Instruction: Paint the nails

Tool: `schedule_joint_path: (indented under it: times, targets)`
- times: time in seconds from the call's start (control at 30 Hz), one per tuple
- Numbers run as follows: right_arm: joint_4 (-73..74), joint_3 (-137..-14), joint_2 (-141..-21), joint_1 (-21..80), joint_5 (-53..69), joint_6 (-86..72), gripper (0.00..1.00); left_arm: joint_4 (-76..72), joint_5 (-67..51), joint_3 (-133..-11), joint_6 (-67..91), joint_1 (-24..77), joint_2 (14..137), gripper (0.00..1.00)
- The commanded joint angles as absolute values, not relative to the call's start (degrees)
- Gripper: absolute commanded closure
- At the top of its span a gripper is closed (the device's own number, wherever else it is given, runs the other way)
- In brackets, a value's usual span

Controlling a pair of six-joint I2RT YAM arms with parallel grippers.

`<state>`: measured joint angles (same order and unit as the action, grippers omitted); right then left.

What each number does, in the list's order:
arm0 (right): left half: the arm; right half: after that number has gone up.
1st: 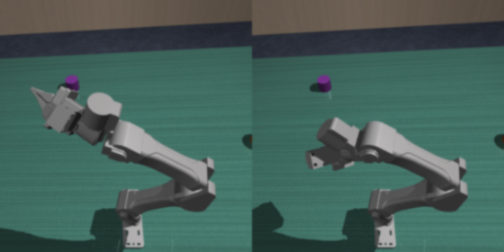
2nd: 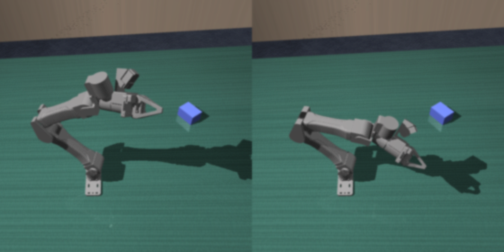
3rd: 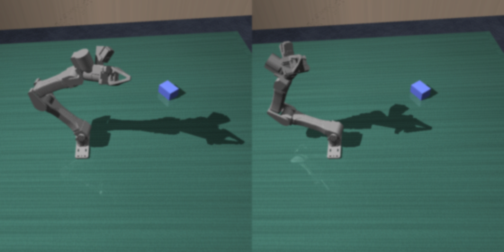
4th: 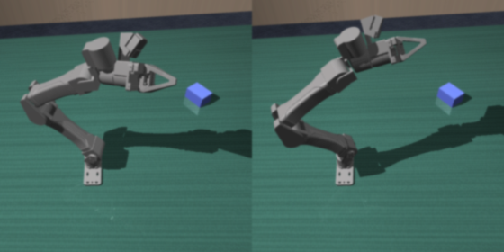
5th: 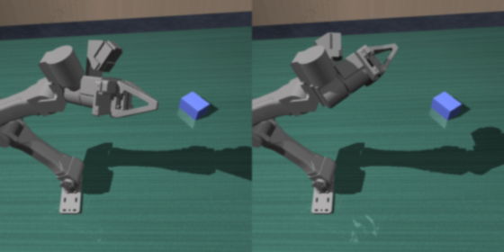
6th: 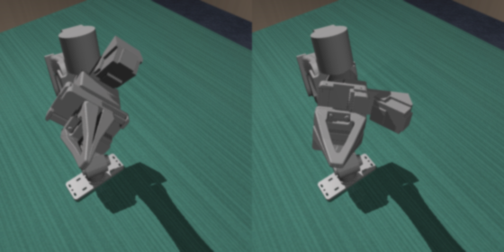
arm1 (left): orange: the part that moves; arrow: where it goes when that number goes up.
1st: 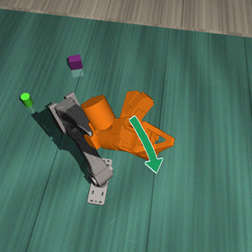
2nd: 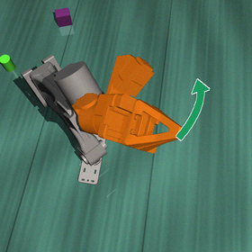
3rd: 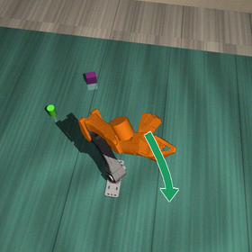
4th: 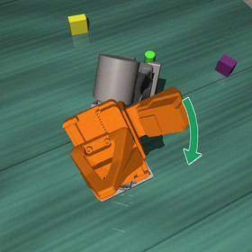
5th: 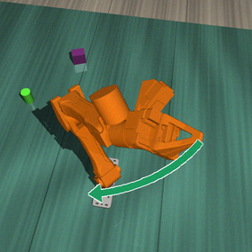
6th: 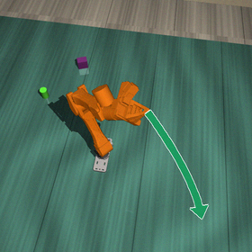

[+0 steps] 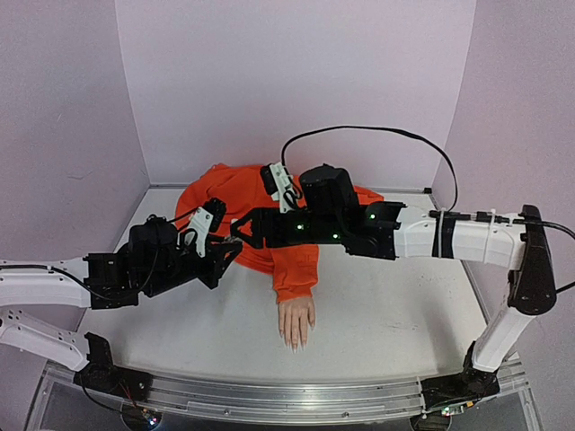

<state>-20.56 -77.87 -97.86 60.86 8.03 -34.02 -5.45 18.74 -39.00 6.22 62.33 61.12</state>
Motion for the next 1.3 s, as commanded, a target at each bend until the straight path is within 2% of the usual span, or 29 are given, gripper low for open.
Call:
schedule_joint_path:
  times: [0.0, 0.13, 0.23, 0.4, 0.47, 0.57, 0.6, 0.7, 0.8, 0.87, 0.93, 1.07, 1.13, 1.27]
  targets:
    - [-22.1, -82.3, -99.5, 62.3, 5.4, -34.3, 0.42, -6.4, 19.7, -42.5, 7.0, 62.7, 61.8, 1.0]
    - [-21.4, -83.8, -101.0, 62.6, 4.4, -32.9, 0.54, -5.9, 18.9, -43.3, 7.1, 62.8, 62.4, 1.0]
    - [-21.1, -84.1, -101.2, 62.5, 5.4, -31.8, 0.76, -5.8, 18.3, -43.4, 7.5, 62.9, 62.4, 1.0]
    - [-21.4, -82.1, -99.0, 62.4, 10.6, -24.1, 1.0, -5.9, 12.9, -42.9, 9.1, 62.8, 60.8, 1.0]
    - [-21.4, -81.0, -97.3, 61.7, 20.3, -15.8, 1.0, -6.3, 4.9, -43.0, 8.6, 62.8, 59.5, 1.0]
    - [-19.4, -78.0, -94.6, 61.4, 54.0, 0.4, 1.0, -9.0, -13.7, -42.1, 7.3, 62.7, 57.0, 1.0]
    - [-19.2, -76.9, -93.8, 61.4, 61.9, 2.6, 1.0, -10.0, -19.6, -41.9, 7.1, 62.8, 56.5, 1.0]
    - [-17.1, -78.0, -94.9, 61.5, 69.9, 1.9, 1.0, -10.9, -29.4, -42.3, 7.6, 62.7, 55.9, 1.0]
    - [-14.9, -78.3, -95.9, 61.4, 67.0, 2.6, 1.0, -10.9, -28.4, -42.1, 7.5, 62.7, 56.0, 1.0]
    - [-14.9, -78.1, -95.3, 61.5, 60.6, 2.1, 0.85, -10.9, -23.6, -41.7, 6.9, 62.7, 56.3, 1.0]
    - [-15.0, -78.1, -93.3, 61.4, 50.9, 0.5, 0.59, -10.7, -15.8, -41.6, 6.6, 62.8, 56.6, 1.0]
    - [-15.2, -76.9, -89.6, 60.2, 33.0, -5.2, 0.18, -9.3, -3.3, -41.4, 5.3, 62.8, 58.0, 1.0]
    - [-15.6, -76.1, -88.6, 59.3, 27.5, -8.7, 0.12, -8.3, 1.1, -41.8, 4.8, 62.8, 59.2, 1.0]
    - [-15.6, -76.0, -88.3, 59.2, 19.0, -15.6, 0.1, -7.3, 10.3, -42.4, 5.7, 63.0, 60.9, 1.0]
